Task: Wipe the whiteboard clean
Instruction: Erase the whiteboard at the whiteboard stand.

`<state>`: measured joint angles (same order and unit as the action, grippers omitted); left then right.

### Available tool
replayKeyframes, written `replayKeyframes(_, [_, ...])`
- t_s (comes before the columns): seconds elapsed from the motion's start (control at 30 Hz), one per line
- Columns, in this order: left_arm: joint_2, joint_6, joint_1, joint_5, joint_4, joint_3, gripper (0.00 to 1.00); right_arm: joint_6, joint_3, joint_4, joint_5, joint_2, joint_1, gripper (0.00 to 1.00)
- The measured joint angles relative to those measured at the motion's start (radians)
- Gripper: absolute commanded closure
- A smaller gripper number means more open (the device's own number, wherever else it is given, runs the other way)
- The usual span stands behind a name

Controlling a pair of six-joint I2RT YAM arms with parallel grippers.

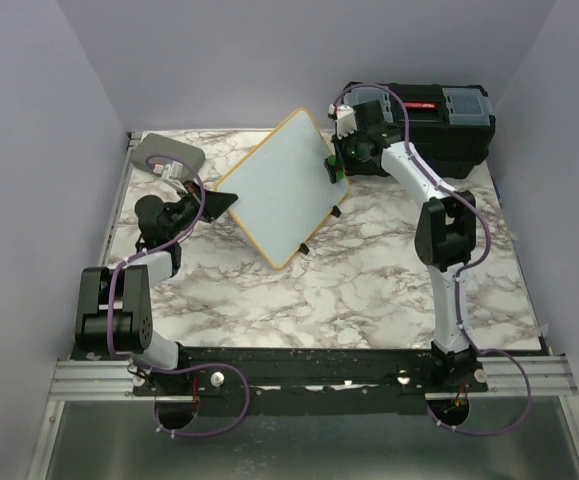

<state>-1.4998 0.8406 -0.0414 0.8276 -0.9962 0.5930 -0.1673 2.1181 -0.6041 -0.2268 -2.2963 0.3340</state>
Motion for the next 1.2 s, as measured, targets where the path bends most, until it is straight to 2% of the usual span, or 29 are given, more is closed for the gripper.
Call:
replayKeyframes(0.33, [0.0, 0.0, 0.0, 0.003, -0.001, 0.0, 1.0, -0.043, -0.331, 0.073, -0.206, 0.148, 0.017, 0.99])
replayKeyframes(0.53, [0.0, 0.0, 0.0, 0.003, -0.001, 0.0, 1.0, -0.015, -0.403, 0.137, -0.172, 0.192, 0.04, 0.99])
replayKeyframes(0.73, [0.0, 0.0, 0.001, 0.003, -0.001, 0.0, 1.0, 0.035, -0.377, 0.164, -0.053, 0.193, 0.041, 0.99])
replayKeyframes(1.0, [0.0, 0.0, 0.003, 0.004, -0.001, 0.0, 1.0, 0.089, -0.166, 0.238, 0.037, 0.133, 0.039, 0.99])
replayKeyframes(1.2, [0.0, -0.002, 0.003, 0.003, -0.001, 0.0, 1.0, 0.098, -0.037, 0.221, 0.086, 0.058, 0.039, 0.99])
